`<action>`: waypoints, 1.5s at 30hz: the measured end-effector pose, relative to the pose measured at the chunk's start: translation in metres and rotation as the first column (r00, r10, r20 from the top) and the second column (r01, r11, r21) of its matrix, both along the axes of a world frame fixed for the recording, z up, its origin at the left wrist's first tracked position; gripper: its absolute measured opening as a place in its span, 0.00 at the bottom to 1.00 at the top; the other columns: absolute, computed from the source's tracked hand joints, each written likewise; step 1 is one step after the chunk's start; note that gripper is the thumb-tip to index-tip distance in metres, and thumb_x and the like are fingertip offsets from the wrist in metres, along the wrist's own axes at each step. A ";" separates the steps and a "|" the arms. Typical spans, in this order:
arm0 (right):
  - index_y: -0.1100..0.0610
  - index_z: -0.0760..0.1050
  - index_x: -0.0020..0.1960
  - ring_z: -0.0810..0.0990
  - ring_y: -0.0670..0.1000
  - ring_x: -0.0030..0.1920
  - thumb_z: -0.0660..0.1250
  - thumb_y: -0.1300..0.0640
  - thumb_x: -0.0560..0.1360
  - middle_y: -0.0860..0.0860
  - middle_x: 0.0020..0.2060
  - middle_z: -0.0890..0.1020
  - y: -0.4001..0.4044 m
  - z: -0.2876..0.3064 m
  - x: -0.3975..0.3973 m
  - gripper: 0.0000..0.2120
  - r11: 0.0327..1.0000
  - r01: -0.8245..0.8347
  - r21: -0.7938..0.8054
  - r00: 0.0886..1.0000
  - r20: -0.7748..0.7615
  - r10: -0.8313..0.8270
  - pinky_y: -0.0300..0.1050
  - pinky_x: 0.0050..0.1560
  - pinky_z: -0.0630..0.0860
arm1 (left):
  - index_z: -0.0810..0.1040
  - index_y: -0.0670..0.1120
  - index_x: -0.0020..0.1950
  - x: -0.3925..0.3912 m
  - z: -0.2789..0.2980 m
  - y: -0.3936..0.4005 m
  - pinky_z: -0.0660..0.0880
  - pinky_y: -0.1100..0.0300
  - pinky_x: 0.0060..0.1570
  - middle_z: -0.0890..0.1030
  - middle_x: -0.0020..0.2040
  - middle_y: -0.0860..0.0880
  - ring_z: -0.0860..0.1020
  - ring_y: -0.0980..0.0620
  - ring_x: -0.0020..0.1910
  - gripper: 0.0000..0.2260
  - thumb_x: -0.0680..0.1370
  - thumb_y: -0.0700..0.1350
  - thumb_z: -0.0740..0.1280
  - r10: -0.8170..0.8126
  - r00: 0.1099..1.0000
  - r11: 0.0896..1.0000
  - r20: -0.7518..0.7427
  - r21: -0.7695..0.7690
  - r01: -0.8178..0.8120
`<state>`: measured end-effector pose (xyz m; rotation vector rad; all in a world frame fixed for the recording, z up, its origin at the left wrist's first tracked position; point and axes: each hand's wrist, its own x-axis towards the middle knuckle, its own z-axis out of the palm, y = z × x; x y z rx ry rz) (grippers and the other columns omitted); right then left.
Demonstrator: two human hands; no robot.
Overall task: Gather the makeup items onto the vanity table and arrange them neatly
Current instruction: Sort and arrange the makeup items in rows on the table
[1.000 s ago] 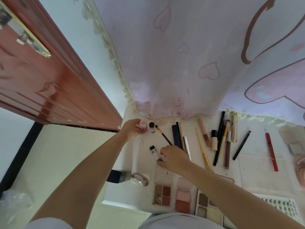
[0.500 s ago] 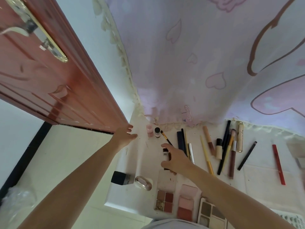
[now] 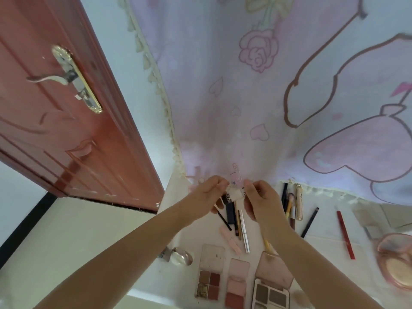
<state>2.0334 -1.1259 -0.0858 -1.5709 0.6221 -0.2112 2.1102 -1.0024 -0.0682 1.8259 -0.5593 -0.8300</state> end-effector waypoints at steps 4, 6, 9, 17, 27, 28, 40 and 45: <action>0.57 0.66 0.33 0.64 0.45 0.19 0.57 0.48 0.77 0.47 0.17 0.70 0.004 0.018 -0.007 0.17 1.000 0.017 0.024 1.000 -0.001 -0.017 0.37 0.21 0.61 | 0.68 0.51 0.37 -0.026 0.006 -0.019 0.63 0.70 0.28 0.68 0.30 0.53 0.65 0.58 0.27 0.13 0.80 0.42 0.53 0.193 0.948 0.977 0.253 -0.142 -0.161; 0.55 0.64 0.29 0.63 0.47 0.23 0.56 0.46 0.76 0.47 0.20 0.67 0.004 0.022 -0.011 0.20 0.991 0.005 -0.133 0.999 -0.032 -0.009 0.41 0.27 0.61 | 0.68 0.51 0.36 -0.036 0.008 -0.023 0.63 0.70 0.27 0.67 0.29 0.53 0.64 0.60 0.26 0.14 0.80 0.41 0.53 0.288 0.926 0.946 0.243 -0.224 -0.235; 0.54 0.63 0.27 0.62 0.48 0.25 0.55 0.46 0.77 0.49 0.23 0.64 0.003 0.029 -0.015 0.22 0.987 0.107 -0.122 0.994 -0.018 -0.110 0.41 0.29 0.59 | 0.69 0.48 0.35 -0.047 0.015 -0.027 0.63 0.69 0.28 0.66 0.29 0.53 0.65 0.61 0.25 0.15 0.80 0.41 0.53 0.373 0.905 0.893 0.206 -0.343 -0.290; 0.53 0.59 0.26 0.57 0.43 0.16 0.55 0.49 0.78 0.45 0.18 0.61 0.002 0.038 -0.026 0.23 0.998 0.026 0.050 0.999 -0.041 -0.024 0.35 0.19 0.56 | 0.64 0.46 0.27 -0.039 0.026 -0.024 0.64 0.69 0.26 0.66 0.24 0.51 0.65 0.57 0.24 0.22 0.81 0.49 0.50 0.126 0.813 0.986 0.568 0.016 -0.164; 0.54 0.62 0.32 0.60 0.43 0.22 0.56 0.50 0.71 0.39 0.25 0.60 -0.013 0.053 -0.044 0.12 0.639 0.056 -0.767 0.891 0.327 0.315 0.28 0.28 0.64 | 0.62 0.46 0.28 -0.048 0.055 -0.023 0.55 0.66 0.21 0.61 0.16 0.55 0.58 0.57 0.16 0.22 0.81 0.52 0.49 0.035 0.981 0.999 -0.189 0.028 -0.030; 0.53 0.64 0.34 0.64 0.42 0.22 0.57 0.49 0.73 0.40 0.24 0.64 -0.021 0.059 -0.046 0.12 0.651 -0.033 -0.759 0.905 0.254 0.342 0.28 0.28 0.66 | 0.62 0.46 0.28 -0.047 0.058 -0.022 0.58 0.66 0.23 0.62 0.16 0.55 0.59 0.57 0.16 0.23 0.81 0.54 0.49 0.022 0.992 0.998 -0.124 0.056 -0.015; 0.45 0.67 0.48 0.81 0.42 0.38 0.65 0.63 0.72 0.45 0.42 0.79 -0.045 0.078 -0.064 0.14 0.806 -0.383 -0.452 0.842 0.188 0.506 0.35 0.40 0.79 | 0.76 0.48 0.42 -0.038 0.061 0.002 0.65 0.74 0.24 0.72 0.25 0.57 0.69 0.63 0.21 0.07 0.78 0.43 0.60 -0.210 0.968 0.977 0.137 0.002 0.212; 0.48 0.71 0.40 0.76 0.43 0.25 0.51 0.48 0.77 0.45 0.26 0.80 -0.044 0.080 -0.058 0.13 0.801 -0.440 -0.405 0.888 -0.061 0.457 0.34 0.30 0.74 | 0.75 0.54 0.43 -0.039 0.060 -0.001 0.71 0.68 0.30 0.76 0.30 0.56 0.73 0.63 0.23 0.06 0.77 0.44 0.62 -0.173 0.953 0.983 0.250 -0.022 0.184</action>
